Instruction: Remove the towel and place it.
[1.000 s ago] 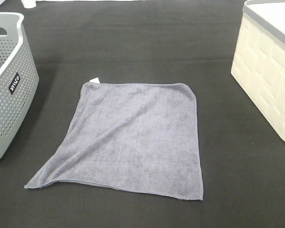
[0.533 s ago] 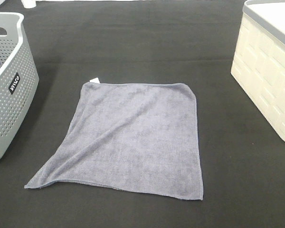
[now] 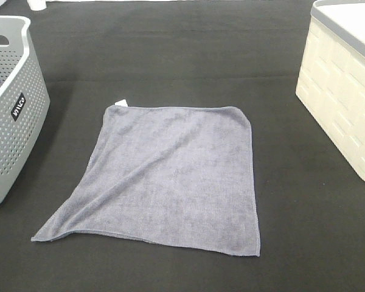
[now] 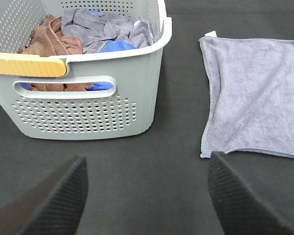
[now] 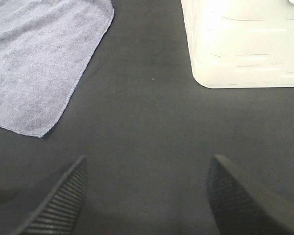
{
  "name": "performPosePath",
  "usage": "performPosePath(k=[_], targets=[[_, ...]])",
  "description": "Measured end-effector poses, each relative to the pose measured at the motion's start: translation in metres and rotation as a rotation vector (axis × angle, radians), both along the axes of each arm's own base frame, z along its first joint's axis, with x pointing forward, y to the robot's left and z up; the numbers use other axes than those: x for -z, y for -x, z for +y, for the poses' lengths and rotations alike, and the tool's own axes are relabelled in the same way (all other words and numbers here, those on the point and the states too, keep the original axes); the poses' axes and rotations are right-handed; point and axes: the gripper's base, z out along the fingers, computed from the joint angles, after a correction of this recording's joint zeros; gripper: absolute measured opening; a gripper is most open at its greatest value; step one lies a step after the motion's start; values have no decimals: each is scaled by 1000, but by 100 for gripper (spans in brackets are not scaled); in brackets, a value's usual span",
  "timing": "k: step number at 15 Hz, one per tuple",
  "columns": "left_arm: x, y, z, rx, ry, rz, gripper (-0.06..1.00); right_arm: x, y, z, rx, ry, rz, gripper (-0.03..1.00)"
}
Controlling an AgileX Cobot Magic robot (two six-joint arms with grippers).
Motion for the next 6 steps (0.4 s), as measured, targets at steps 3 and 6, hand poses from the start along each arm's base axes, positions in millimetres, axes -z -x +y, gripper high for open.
performPosePath(k=[3, 6], targets=[[0, 0, 0, 0, 0, 0, 65, 0, 0, 0, 0, 0, 0, 67], [0, 0, 0, 0, 0, 0, 65, 0, 0, 0, 0, 0, 0, 67]])
